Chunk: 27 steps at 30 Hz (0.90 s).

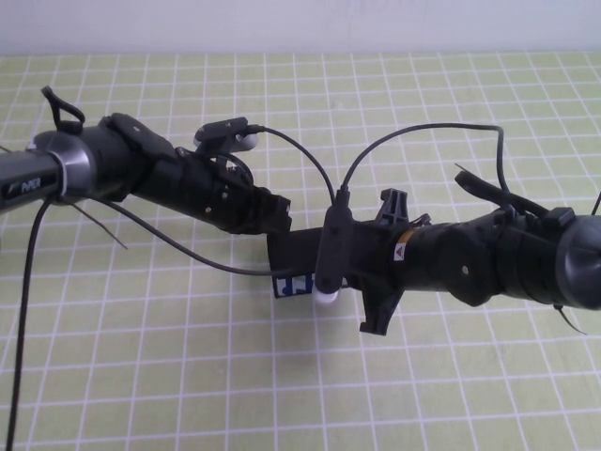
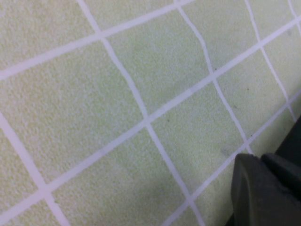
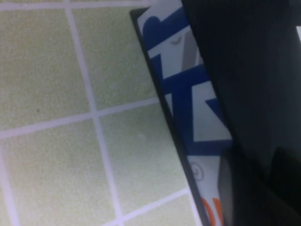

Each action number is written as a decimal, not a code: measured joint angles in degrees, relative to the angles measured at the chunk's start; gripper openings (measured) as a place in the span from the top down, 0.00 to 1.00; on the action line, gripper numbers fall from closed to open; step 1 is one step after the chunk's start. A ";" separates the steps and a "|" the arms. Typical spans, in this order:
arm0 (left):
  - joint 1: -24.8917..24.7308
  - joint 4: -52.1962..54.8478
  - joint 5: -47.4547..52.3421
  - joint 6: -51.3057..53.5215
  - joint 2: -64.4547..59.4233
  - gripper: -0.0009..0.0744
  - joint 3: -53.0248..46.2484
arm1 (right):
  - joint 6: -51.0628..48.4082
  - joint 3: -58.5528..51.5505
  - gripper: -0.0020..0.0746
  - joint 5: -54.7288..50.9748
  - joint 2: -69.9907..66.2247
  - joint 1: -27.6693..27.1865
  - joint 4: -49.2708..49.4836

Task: Take glasses out of glasses case
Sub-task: Pick up the glasses from the glasses case

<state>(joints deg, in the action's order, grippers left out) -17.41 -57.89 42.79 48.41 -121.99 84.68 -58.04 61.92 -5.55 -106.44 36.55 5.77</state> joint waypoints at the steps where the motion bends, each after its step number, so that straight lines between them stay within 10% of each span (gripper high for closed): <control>1: 0.00 -0.11 0.00 0.00 -0.11 0.99 0.14 | -0.16 0.00 0.85 0.00 0.13 0.00 -0.14; 27: 3.44 1.27 -0.74 5.34 11.20 0.99 -3.26 | -0.41 1.58 0.97 -2.90 3.40 0.00 -0.11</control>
<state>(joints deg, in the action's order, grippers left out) -13.97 -56.63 42.05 53.75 -110.79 81.43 -58.45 63.50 -8.45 -103.04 36.55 5.66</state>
